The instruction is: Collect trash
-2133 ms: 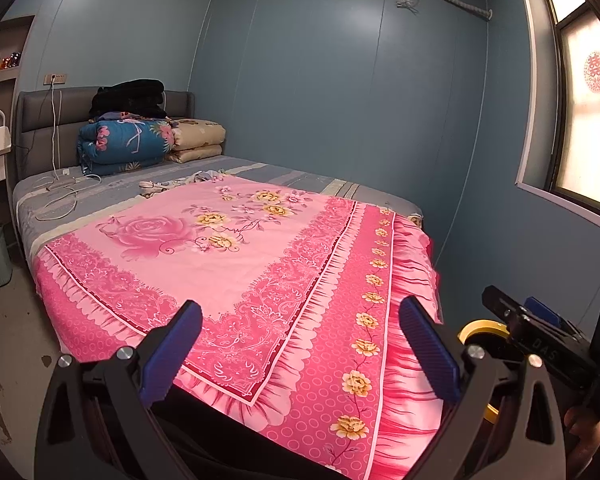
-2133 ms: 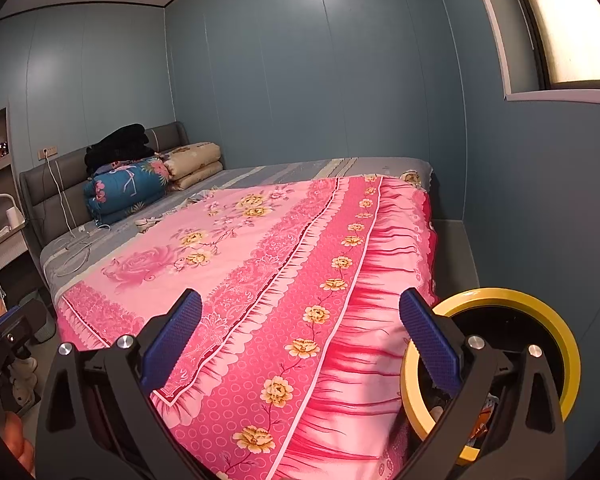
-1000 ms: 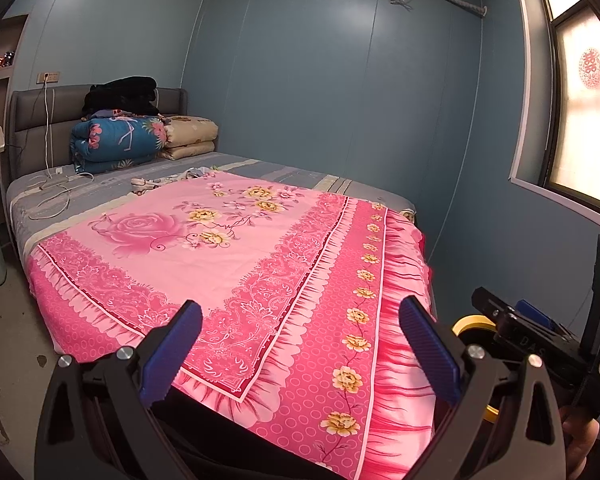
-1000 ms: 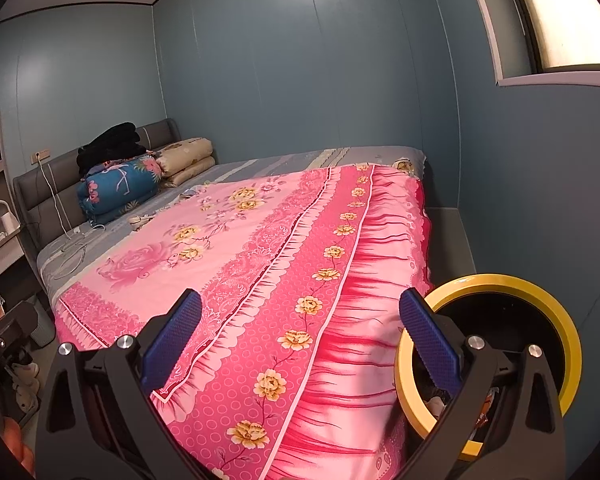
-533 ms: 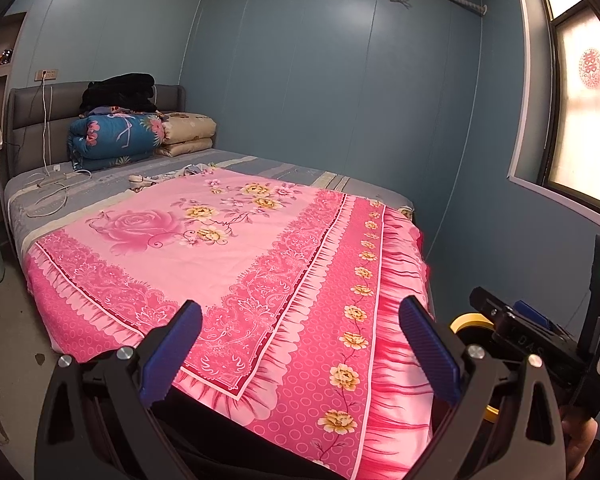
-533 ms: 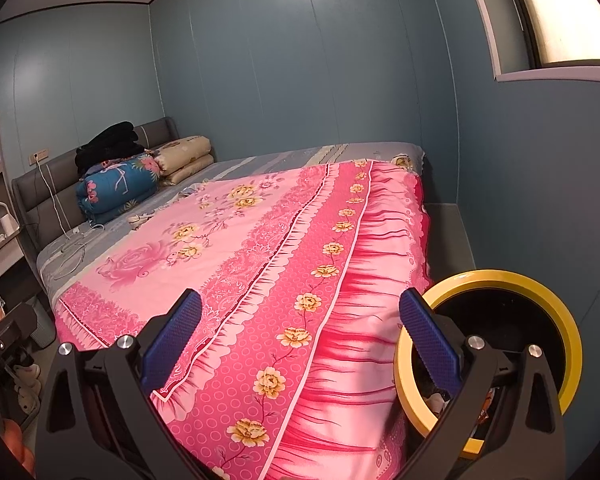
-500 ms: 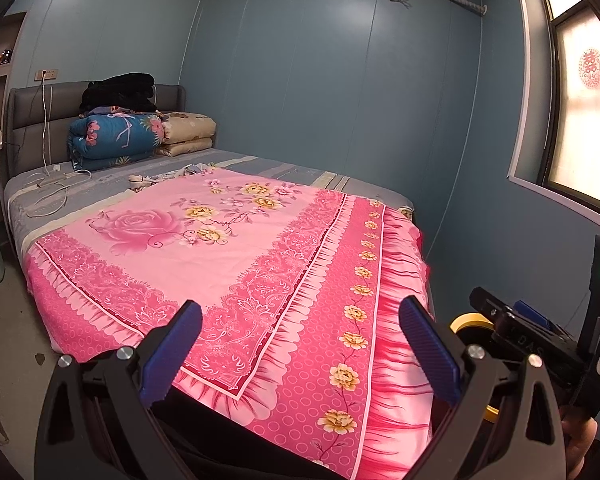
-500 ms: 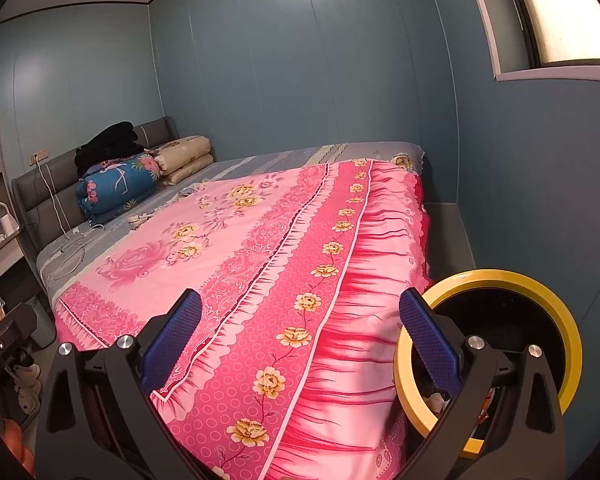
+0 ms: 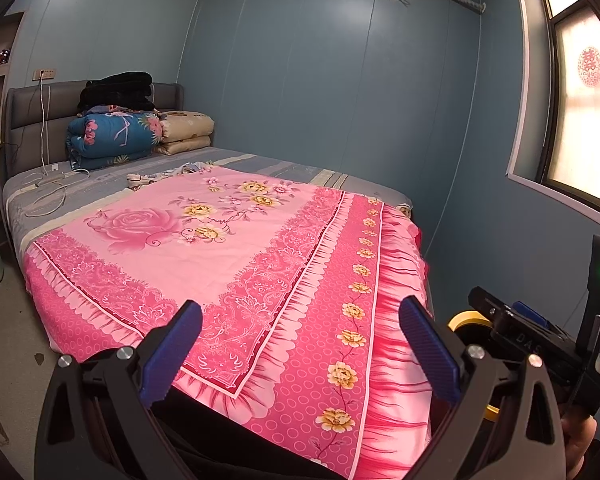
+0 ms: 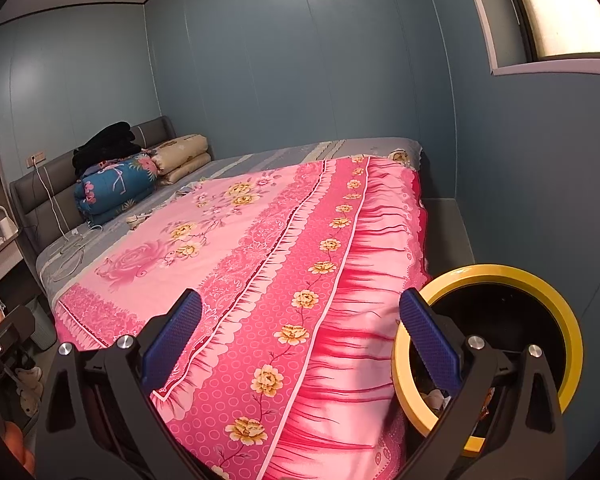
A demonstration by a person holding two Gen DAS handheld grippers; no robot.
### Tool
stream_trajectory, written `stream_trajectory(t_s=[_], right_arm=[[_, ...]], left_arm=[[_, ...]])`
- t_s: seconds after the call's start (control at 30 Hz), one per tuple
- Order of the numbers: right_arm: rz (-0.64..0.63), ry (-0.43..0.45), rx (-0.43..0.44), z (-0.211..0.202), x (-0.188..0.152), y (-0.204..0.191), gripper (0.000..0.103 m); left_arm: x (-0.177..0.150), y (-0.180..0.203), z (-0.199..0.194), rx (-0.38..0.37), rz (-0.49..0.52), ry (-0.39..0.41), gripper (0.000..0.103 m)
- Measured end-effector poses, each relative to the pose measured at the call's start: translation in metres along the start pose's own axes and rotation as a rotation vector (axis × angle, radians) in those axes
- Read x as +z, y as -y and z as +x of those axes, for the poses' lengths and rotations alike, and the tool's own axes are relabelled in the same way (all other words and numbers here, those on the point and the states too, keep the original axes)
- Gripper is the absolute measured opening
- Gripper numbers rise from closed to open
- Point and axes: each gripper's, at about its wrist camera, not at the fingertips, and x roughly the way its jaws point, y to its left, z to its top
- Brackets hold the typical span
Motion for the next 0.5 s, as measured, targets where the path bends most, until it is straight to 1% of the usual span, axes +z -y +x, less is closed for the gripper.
stream_trajectory(t_s=[0.5], right_arm=[[0.006,-0.007,-0.005,0.0005,-0.0010,0.0004,0.095]], left_arm=[[-0.0011,0.0004,0.0015,-0.004,0.004,-0.004,0.095]])
